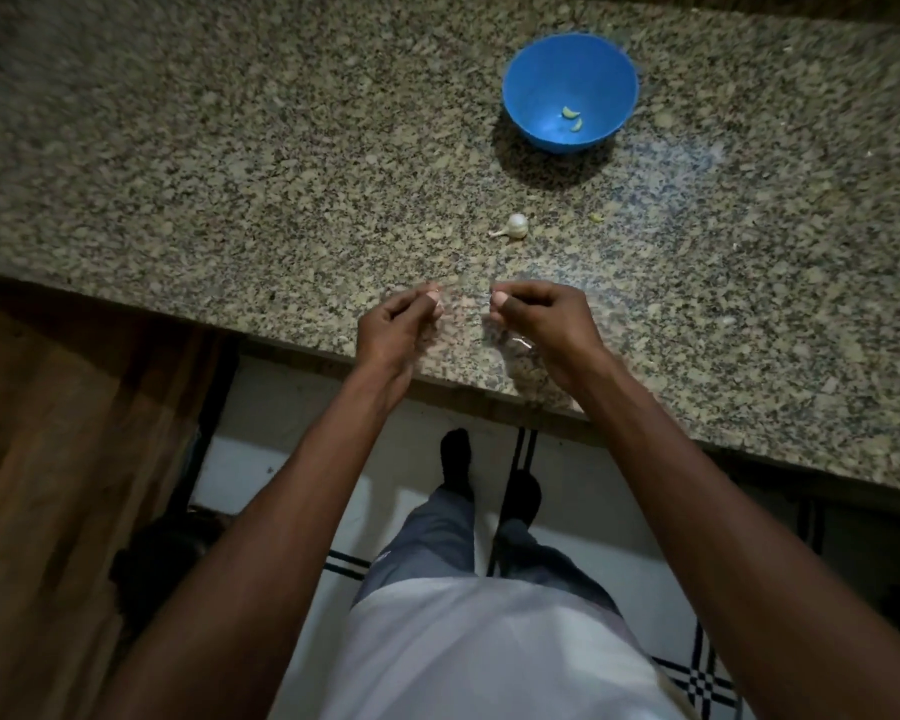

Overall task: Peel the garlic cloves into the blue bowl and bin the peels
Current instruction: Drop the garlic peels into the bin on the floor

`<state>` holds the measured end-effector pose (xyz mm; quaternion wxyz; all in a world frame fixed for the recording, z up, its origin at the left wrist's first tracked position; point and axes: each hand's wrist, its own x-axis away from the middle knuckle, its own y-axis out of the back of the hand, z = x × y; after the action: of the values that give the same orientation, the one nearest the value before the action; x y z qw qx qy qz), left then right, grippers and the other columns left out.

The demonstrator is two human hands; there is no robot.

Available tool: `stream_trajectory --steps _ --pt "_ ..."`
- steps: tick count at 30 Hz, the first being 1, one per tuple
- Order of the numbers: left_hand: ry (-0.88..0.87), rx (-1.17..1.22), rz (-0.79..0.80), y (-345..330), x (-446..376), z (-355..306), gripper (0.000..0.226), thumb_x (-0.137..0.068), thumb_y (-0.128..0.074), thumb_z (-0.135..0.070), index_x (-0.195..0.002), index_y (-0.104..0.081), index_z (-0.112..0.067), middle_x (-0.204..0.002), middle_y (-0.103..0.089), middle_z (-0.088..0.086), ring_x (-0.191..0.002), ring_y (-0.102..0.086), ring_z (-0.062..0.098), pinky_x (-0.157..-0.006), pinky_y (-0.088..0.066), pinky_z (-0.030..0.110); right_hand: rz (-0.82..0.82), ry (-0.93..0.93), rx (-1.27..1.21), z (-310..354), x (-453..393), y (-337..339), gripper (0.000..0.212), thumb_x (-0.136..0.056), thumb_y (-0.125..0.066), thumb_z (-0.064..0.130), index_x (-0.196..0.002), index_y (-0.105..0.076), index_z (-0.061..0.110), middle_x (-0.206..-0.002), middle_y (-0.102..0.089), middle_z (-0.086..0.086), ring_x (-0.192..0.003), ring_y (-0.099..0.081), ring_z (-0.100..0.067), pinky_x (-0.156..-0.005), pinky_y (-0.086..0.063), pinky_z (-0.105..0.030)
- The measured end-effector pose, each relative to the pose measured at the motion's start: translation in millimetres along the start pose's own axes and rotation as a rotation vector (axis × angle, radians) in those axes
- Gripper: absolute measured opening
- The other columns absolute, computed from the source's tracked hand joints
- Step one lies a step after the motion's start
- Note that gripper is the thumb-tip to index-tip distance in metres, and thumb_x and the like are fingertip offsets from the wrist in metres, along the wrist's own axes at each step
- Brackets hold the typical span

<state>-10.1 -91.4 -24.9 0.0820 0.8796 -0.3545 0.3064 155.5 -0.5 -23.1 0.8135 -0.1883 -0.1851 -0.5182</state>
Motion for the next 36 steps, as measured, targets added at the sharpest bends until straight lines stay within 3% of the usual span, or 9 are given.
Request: stream_trajectory --steps 4,8,11,22,24,28,31,33,36 --pt "-0.032 0.221 -0.076 46 3 -6 0.012 -0.094 -0.068 0.001 -0.094 -0.075 -0.009 -0.079 -0.077 -0.003 -0.074 -0.071 0.005 -0.074 -0.057 0.018 0.122 -0.012 0.020 -2 -2 -63 0.019 -0.095 -0.073 0.004 -0.111 -0.074 -0.007 -0.100 -0.075 -0.017 -0.086 -0.075 -0.020 -0.078 -0.060 -0.024" --pt "-0.082 0.359 -0.196 130 19 -6 0.013 -0.094 -0.066 0.004 -0.097 -0.074 -0.006 -0.093 -0.074 0.006 -0.084 -0.070 0.009 -0.079 -0.057 0.017 0.290 -0.021 0.123 -11 11 -148 0.015 -0.097 -0.071 0.003 -0.109 -0.074 -0.005 -0.088 -0.075 -0.012 -0.074 -0.071 -0.014 -0.072 -0.059 -0.023" --pt "-0.099 0.435 -0.314 209 39 3 0.016 -0.093 -0.067 0.004 -0.098 -0.076 -0.009 -0.094 -0.078 0.003 -0.090 -0.074 0.008 -0.084 -0.057 0.018 0.416 -0.053 0.177 -27 31 -218 0.012 -0.097 -0.070 0.003 -0.107 -0.075 -0.003 -0.078 -0.074 -0.007 -0.066 -0.069 -0.010 -0.066 -0.058 -0.020" --pt "-0.156 0.697 -0.744 487 128 63 0.014 -0.096 -0.062 0.007 -0.097 -0.072 -0.003 -0.077 -0.079 -0.006 -0.077 -0.075 0.002 -0.071 -0.057 0.013 0.813 -0.134 0.363 -134 161 -481 0.027 -0.097 -0.066 -0.002 -0.120 -0.065 -0.017 -0.090 -0.068 -0.015 -0.076 -0.066 -0.017 -0.080 -0.061 -0.023" --pt "-0.139 0.719 -0.797 516 143 75 0.014 -0.097 -0.061 0.007 -0.102 -0.071 -0.002 -0.082 -0.078 -0.004 -0.077 -0.074 0.002 -0.073 -0.057 0.014 0.857 -0.162 0.400 -155 182 -511 0.028 -0.097 -0.065 -0.006 -0.121 -0.063 -0.019 -0.090 -0.068 -0.018 -0.078 -0.066 -0.020 -0.080 -0.061 -0.024" --pt "-0.083 0.801 -0.914 562 168 104 0.023 -0.096 -0.063 0.005 -0.119 -0.070 0.004 -0.109 -0.073 0.009 -0.101 -0.070 0.015 -0.099 -0.054 0.026 0.923 -0.189 0.508 -198 207 -553 0.023 -0.096 -0.066 -0.005 -0.117 -0.067 -0.015 -0.103 -0.069 -0.026 -0.090 -0.068 -0.030 -0.085 -0.061 -0.029" --pt "-0.058 0.858 -0.984 585 186 126 0.027 -0.095 -0.064 0.006 -0.122 -0.068 0.005 -0.119 -0.070 0.015 -0.110 -0.067 0.022 -0.098 -0.053 0.027 0.929 -0.212 0.611 -226 217 -575 0.013 -0.096 -0.068 -0.002 -0.108 -0.072 -0.003 -0.107 -0.073 -0.024 -0.103 -0.071 -0.036 -0.099 -0.060 -0.040" --pt "-0.040 0.880 -1.013 596 197 139 0.026 -0.094 -0.067 0.005 -0.120 -0.069 0.004 -0.120 -0.071 0.017 -0.111 -0.069 0.023 -0.096 -0.054 0.026 0.922 -0.225 0.659 -243 223 -585 0.020 -0.096 -0.069 -0.002 -0.114 -0.071 -0.009 -0.115 -0.071 -0.031 -0.114 -0.068 -0.044 -0.107 -0.054 -0.051" --pt "-0.034 0.916 -1.021 613 206 155 0.016 -0.095 -0.067 0.001 -0.109 -0.072 -0.005 -0.120 -0.072 0.015 -0.114 -0.069 0.023 -0.096 -0.055 0.025 0.933 -0.228 0.733 -262 232 -599 0.026 -0.095 -0.070 -0.001 -0.118 -0.069 -0.013 -0.116 -0.070 -0.035 -0.112 -0.068 -0.047 -0.108 -0.052 -0.055"
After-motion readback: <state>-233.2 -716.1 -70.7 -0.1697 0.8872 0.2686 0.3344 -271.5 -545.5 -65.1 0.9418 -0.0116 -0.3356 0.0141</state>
